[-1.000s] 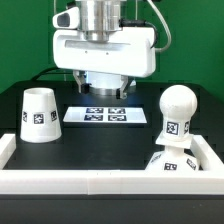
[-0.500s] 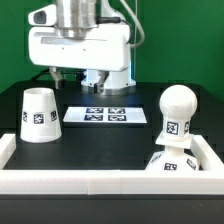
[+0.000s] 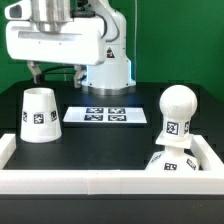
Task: Assemble lamp
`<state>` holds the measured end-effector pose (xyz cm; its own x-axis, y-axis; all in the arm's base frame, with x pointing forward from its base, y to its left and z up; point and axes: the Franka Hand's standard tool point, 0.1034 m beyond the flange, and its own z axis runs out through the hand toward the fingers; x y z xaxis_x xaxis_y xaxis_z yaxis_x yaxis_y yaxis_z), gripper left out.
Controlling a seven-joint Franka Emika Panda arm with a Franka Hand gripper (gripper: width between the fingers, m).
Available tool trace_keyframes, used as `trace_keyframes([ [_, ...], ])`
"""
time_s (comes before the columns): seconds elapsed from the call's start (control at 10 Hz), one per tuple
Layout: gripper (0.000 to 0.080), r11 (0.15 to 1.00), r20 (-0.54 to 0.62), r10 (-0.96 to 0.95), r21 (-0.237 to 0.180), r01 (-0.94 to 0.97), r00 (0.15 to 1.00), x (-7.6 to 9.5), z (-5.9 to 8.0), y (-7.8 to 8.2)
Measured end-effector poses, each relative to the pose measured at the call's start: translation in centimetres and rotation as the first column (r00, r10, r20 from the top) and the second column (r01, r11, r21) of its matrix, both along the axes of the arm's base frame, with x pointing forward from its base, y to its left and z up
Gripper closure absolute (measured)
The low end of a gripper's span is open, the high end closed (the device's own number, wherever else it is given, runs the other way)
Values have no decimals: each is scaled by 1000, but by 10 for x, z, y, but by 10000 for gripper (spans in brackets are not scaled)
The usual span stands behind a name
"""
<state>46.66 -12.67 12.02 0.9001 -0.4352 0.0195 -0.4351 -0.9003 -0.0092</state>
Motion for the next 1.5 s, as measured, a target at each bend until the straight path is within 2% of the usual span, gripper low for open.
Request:
trace_keyframes([
  [0.4, 101, 1000, -5, 17, -20, -17, 1000, -6, -16, 0],
  [1.4, 101, 1000, -8, 21, -21, -21, 1000, -7, -18, 2],
  [1.5, 101, 1000, -4, 17, -25, -17, 1000, -12, -22, 2],
])
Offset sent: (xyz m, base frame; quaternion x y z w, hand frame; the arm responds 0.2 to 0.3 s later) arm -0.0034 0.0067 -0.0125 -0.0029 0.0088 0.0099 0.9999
